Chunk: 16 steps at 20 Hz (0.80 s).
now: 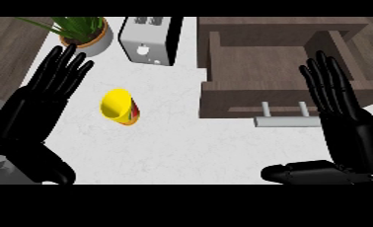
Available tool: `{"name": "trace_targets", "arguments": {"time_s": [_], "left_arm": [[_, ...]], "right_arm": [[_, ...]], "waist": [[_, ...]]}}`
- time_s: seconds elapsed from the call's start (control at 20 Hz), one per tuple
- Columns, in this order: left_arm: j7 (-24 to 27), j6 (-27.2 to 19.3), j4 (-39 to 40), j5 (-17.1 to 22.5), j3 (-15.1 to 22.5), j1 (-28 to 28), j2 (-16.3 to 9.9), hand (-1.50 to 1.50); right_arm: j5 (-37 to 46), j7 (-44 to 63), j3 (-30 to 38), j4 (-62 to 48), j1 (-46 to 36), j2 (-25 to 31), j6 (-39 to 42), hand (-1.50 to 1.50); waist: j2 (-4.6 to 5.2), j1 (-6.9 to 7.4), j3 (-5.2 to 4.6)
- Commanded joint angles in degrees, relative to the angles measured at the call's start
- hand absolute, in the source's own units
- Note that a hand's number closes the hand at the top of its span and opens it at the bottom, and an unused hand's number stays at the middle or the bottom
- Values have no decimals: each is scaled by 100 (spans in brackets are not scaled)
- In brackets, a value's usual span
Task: Pick up the cup, place it into the drawer and close the drawer
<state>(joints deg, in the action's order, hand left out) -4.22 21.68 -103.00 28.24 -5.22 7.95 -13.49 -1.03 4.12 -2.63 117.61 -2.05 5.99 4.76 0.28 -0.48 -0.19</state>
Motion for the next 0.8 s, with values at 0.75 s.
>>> {"name": "trace_targets", "arguments": {"time_s": [0.75], "left_arm": [[1786,968,4232,-1349,-383,1173,-257,-150]], "right_arm": [[-175,-117,444,-1000,-810,125,303,-150]], "waist": [[-22,23,18]]}}
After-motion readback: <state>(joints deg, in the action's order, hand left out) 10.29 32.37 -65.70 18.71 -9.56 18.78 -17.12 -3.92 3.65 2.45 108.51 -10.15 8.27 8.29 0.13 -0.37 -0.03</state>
